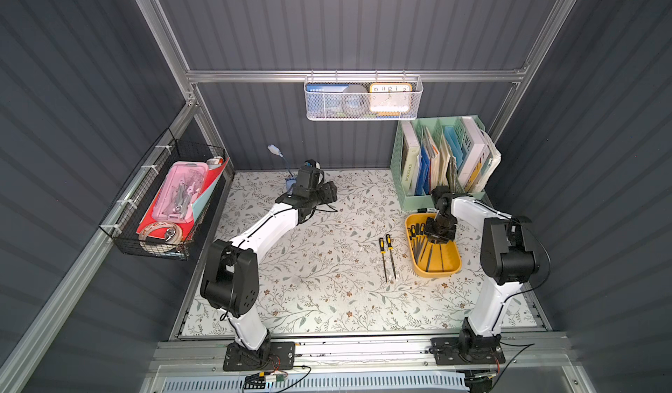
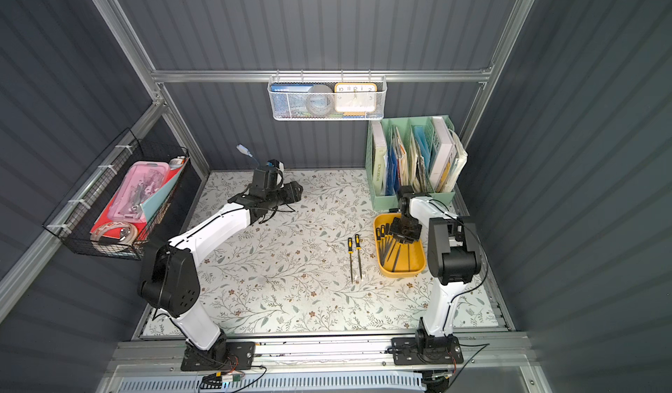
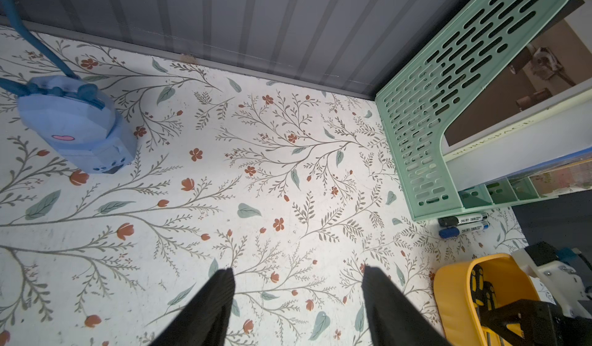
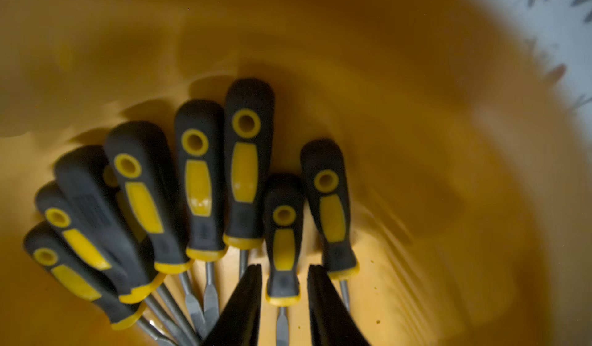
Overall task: Take the file tool out of the storage box
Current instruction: Pick up the file tool from the storage box, then place the file tool at the center of the board.
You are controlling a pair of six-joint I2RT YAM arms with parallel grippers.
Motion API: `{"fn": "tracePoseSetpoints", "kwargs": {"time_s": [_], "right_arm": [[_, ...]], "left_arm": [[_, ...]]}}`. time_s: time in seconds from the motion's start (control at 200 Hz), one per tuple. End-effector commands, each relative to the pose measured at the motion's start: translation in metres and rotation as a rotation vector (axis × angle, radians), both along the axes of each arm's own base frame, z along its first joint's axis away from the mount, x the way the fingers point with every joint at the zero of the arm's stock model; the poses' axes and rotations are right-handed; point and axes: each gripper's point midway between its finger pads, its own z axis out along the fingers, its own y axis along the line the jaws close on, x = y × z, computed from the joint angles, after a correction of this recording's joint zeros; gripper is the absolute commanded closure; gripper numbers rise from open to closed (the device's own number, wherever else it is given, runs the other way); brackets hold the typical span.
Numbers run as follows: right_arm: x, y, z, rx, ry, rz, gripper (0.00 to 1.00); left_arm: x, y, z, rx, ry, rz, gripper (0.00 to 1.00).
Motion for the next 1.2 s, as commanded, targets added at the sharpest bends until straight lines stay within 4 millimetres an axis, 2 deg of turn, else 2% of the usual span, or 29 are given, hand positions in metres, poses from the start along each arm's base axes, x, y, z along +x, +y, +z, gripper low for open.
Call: {"fn": "tracePoseSetpoints", "kwargs": {"time_s": [0.0, 0.165, 0.3, 0.415, 0.57, 0.675, 0.765, 0.84, 0.966, 1.051, 1.196], "right_arm": [[0.004, -0.004, -0.002, -0.009, 0.004, 0.006, 0.74], [0.001, -0.003, -0.008, 0.004, 0.019, 0.01, 0.77], [-0.001, -0.002, -0.001, 0.011, 0.008, 0.015, 0.87], [0.003, 0.0, 0.025, 0.015, -0.04, 0.046, 0.89], [0.009, -0.002, 0.075, -0.004, -0.124, 0.101, 0.9], [0.013, 0.009, 0.104, 0.022, -0.198, 0.158, 0.9], [0.015, 0.032, 0.125, 0.08, -0.266, 0.218, 0.9], [0.014, 0.066, 0.138, 0.145, -0.303, 0.284, 0.91], [0.008, 0.131, 0.146, 0.191, -0.334, 0.42, 0.92], [0.004, 0.167, 0.142, 0.19, -0.34, 0.459, 0.93], [0.0, 0.205, 0.115, 0.201, -0.282, 0.433, 0.96]], "left_arm": [[-0.002, 0.005, 0.013, -0.003, -0.014, 0.016, 0.31], [-0.003, 0.006, 0.014, -0.002, -0.018, 0.021, 0.31], [-0.003, 0.006, 0.016, -0.004, -0.021, 0.021, 0.31], [-0.004, 0.007, 0.018, -0.003, -0.026, 0.025, 0.31], [-0.004, 0.008, 0.017, -0.004, -0.026, 0.031, 0.31], [-0.003, 0.008, 0.018, -0.006, -0.028, 0.032, 0.31], [0.0, 0.01, 0.02, -0.001, -0.035, 0.046, 0.31], [0.001, 0.011, 0.023, -0.004, -0.043, 0.053, 0.31], [0.001, 0.011, 0.023, -0.016, -0.044, 0.058, 0.31], [0.0, 0.012, 0.021, -0.02, -0.038, 0.061, 0.31], [-0.003, 0.012, 0.018, -0.014, -0.025, 0.06, 0.31]]}}
